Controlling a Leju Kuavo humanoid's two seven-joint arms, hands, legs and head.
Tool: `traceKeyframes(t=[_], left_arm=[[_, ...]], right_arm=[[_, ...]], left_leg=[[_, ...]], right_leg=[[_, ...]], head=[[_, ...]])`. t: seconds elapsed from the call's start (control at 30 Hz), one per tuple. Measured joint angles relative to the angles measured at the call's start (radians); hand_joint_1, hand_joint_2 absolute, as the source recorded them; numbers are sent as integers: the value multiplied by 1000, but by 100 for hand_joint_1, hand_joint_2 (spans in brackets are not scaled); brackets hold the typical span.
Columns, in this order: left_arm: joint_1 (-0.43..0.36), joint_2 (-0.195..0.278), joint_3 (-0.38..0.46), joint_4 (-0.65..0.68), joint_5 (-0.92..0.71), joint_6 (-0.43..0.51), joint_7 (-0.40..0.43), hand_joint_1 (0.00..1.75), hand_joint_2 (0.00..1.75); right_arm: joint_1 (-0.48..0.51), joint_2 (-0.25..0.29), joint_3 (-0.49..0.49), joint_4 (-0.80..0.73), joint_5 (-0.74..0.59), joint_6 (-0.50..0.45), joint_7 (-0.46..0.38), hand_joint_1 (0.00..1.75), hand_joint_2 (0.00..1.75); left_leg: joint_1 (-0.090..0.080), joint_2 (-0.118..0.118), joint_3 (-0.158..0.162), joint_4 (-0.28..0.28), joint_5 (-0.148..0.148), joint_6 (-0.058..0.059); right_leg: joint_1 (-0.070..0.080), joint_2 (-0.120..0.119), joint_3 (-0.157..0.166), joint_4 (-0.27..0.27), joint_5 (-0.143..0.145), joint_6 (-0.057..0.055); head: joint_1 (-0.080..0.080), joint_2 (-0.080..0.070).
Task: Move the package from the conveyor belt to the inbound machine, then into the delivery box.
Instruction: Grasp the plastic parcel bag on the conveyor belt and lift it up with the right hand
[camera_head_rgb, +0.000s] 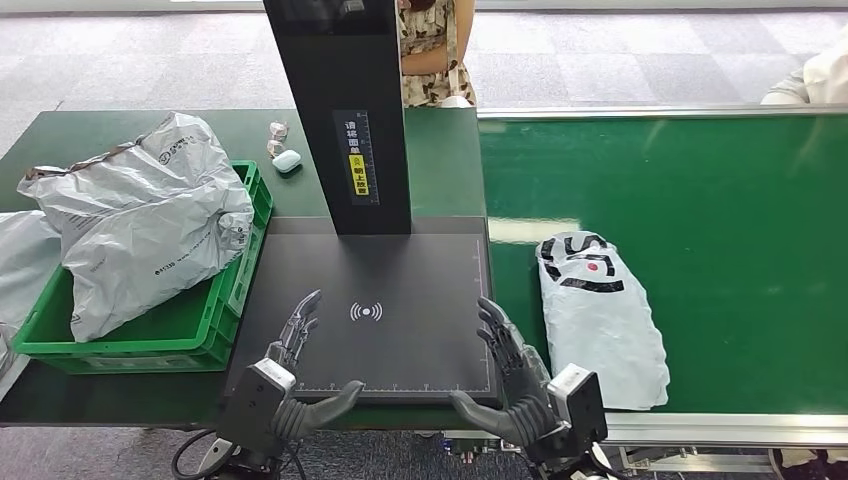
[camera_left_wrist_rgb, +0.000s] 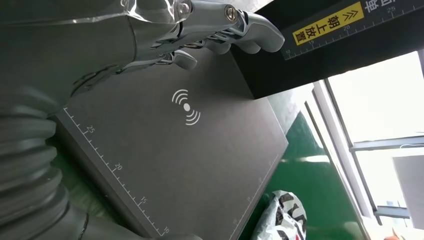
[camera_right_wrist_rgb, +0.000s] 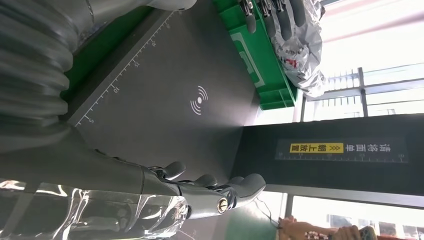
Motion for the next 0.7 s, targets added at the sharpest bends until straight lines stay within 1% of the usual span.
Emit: traceKeyframes(t=[0.2,0.27,0.3,0.33,0.4,0.43,0.5,0.6,0.7], left_arm=[[0,1,0,0,-2,0,0,0,175],[0,2,0,0,-3,1,0,0,175],[1,2,0,-1,-4,2,2,0,175],[2,3,0,-2,-6,3,4,0,175],[5,3,0,-7,-10,4,12,0,175],[7,4,0,-9,-11,3,16,0,175],[8,4,0,-12,-14,0,20,0,175],[8,4,0,-13,-18,-10,21,0,175],[8,4,-1,-13,-20,-23,21,0,175]], right_arm=[[0,-1,1,2,-1,-6,-2,0,175],[-1,-1,1,2,35,-45,-1,0,175],[-1,-1,1,1,84,-91,7,0,175],[-1,-2,-1,-1,159,-158,23,0,175],[-5,-2,-13,-10,334,-296,76,0,175],[-9,-3,-26,-16,412,-342,105,0,175],[-18,-6,-58,-30,538,-377,159,0,175],[-37,-24,-120,-46,708,-385,235,0,175],[-60,-53,-208,-51,829,-387,289,0,175]], left_leg=[[0,0,0,0,0,0],[0,0,0,0,0,0],[0,0,0,0,0,0],[0,0,0,0,0,0],[0,0,0,0,0,0],[0,0,0,0,0,0],[0,0,0,0,0,0],[-1,0,0,0,0,0],[-1,0,0,1,0,0]], right_leg=[[0,0,0,0,0,0],[0,0,0,0,0,0],[0,0,0,0,0,0],[0,0,0,0,0,0],[0,0,0,0,0,0],[0,0,0,0,0,0],[0,0,0,0,0,0],[-1,0,0,0,0,0],[-1,0,0,0,0,0]], head=[[0,0],[0,0],[0,0],[0,0],[0,0],[0,0],[0,0],[0,0],[0,0]])
